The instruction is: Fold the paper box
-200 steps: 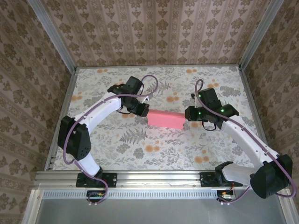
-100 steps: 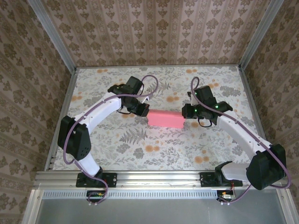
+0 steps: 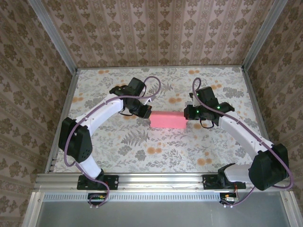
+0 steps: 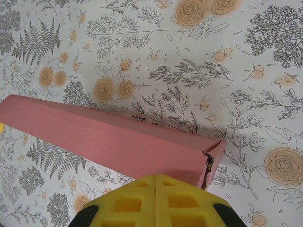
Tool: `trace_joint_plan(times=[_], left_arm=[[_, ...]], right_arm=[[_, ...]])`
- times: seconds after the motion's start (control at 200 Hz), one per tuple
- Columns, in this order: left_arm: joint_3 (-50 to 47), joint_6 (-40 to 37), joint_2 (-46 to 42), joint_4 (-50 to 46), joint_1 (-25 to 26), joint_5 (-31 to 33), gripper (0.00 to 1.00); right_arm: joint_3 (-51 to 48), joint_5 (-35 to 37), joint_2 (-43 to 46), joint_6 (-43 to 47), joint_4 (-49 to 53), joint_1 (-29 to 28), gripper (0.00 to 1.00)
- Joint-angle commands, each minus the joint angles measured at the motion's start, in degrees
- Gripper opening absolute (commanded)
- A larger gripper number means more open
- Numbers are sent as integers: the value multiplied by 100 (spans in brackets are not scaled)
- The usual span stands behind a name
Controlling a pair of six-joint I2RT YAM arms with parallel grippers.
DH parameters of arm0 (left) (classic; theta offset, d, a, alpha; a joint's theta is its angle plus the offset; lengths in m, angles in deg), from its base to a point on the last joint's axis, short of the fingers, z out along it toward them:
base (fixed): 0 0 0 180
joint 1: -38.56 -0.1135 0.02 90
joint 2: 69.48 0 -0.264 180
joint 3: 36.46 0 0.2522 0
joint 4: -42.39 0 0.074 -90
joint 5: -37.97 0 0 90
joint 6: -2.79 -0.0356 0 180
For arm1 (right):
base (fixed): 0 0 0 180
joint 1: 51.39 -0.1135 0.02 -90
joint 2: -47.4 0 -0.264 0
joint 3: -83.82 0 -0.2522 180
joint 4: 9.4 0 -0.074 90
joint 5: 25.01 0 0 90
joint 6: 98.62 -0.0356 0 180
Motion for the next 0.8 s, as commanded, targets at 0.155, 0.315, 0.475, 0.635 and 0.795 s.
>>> trace_joint_plan(times=[0.155,0.315,0.475,0.635,0.795], left_arm=[[19,0,41,-149,56,15,0],[12,6,37,-149,56,34,0],[35,14,45,-157,66,40,0],[66,26,45,-156,65,37,0],[74,48,61,-156,65,15,0]], right_arm=[[350,-67,96,92,-24,66,7],[534,-51,-83,142,-24,113,7],[562,-85,-308,179,-25,107,7],[344,-208,-416,165,-241,103,6],[124,-217,-337,131,-303,98,6]])
